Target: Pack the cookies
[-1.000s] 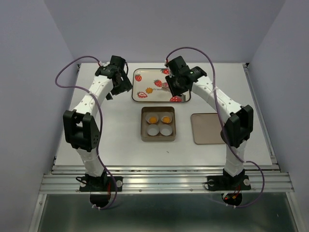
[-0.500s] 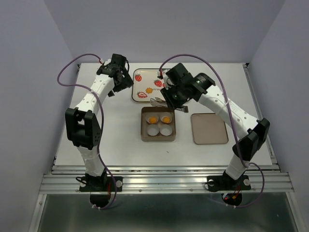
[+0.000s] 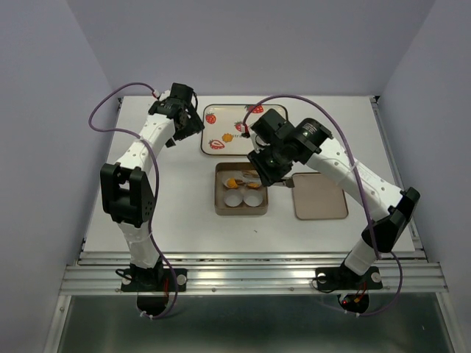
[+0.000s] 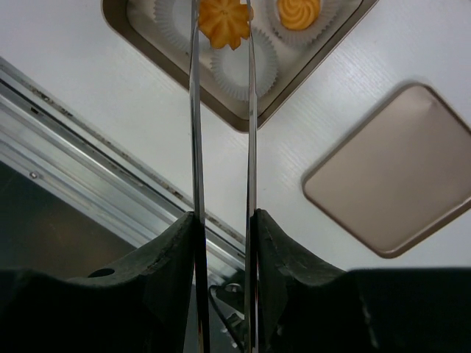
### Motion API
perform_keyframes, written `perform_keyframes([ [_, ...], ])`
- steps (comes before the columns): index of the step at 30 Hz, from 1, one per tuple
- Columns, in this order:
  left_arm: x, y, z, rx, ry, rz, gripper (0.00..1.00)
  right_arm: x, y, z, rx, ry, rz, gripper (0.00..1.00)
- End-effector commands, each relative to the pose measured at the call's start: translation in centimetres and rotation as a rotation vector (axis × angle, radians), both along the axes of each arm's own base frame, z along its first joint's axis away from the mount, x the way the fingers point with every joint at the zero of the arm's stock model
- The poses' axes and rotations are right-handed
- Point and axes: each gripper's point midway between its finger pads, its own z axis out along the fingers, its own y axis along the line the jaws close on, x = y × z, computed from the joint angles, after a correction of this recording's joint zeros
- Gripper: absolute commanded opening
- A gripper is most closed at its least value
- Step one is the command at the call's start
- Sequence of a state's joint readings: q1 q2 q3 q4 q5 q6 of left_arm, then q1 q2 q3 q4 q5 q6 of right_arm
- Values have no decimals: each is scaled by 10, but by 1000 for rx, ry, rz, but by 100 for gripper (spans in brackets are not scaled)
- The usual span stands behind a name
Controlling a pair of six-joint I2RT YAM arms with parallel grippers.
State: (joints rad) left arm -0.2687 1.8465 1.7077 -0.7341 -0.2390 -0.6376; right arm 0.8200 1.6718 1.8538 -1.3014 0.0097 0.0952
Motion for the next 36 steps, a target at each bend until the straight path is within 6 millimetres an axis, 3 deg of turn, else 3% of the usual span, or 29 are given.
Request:
perform_keyframes([
  [1, -1, 1, 18, 0, -52, 3, 99, -28, -8, 9, 23, 58, -6, 40],
  [15, -8, 2, 11, -6, -33, -2, 99, -22, -19, -21, -67, 60, -73, 40],
  [20, -13, 1, 8, -12, -31, -4, 99, -28, -17, -30, -66, 80, -70, 40],
  [28, -18, 3, 8, -11, -30, -6, 99, -14, -3, -30, -34, 30, -82, 40],
  [36, -22, 5, 9, -3, -32, -7, 99, -14, -6, -36, -61, 34, -78, 40],
])
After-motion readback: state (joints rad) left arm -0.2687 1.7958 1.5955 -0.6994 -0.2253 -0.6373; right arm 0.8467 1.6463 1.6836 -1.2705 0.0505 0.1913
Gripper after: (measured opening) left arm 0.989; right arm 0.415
